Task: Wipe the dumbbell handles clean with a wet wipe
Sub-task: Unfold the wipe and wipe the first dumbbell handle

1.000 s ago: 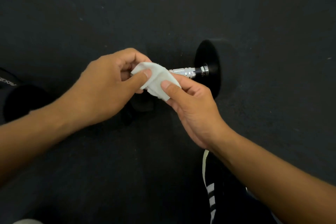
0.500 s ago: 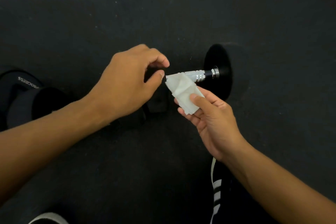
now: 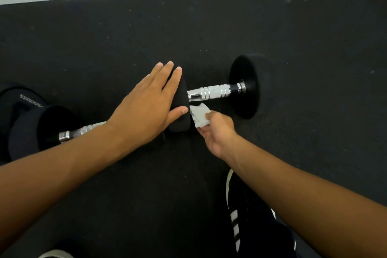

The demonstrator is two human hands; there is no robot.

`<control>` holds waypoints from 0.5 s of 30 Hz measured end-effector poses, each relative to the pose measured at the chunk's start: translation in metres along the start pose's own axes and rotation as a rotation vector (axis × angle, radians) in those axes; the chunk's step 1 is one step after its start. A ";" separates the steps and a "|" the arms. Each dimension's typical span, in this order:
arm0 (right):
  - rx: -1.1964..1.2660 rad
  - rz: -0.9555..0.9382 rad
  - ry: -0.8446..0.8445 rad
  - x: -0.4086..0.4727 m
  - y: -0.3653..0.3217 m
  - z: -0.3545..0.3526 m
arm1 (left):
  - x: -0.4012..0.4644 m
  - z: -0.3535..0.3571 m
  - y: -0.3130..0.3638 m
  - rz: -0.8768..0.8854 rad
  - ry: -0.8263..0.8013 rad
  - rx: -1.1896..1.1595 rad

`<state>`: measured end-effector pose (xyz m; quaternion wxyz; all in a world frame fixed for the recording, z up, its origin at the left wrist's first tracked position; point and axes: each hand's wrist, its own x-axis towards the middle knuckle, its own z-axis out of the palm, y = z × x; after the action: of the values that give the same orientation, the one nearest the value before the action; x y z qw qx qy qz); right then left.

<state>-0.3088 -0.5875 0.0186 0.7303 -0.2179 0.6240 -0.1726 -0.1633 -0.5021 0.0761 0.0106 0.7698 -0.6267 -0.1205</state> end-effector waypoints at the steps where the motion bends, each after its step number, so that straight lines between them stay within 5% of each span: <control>1: 0.014 -0.009 -0.019 0.003 -0.001 0.007 | 0.000 0.002 0.000 0.004 0.010 -0.007; 15: 0.432 -0.011 -0.069 -0.004 -0.007 0.009 | 0.002 0.009 -0.003 0.005 0.042 -0.048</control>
<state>-0.3001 -0.5907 0.0268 0.7799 -0.0655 0.5462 -0.2985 -0.1621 -0.5018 0.0670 0.0425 0.7701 -0.6252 -0.1196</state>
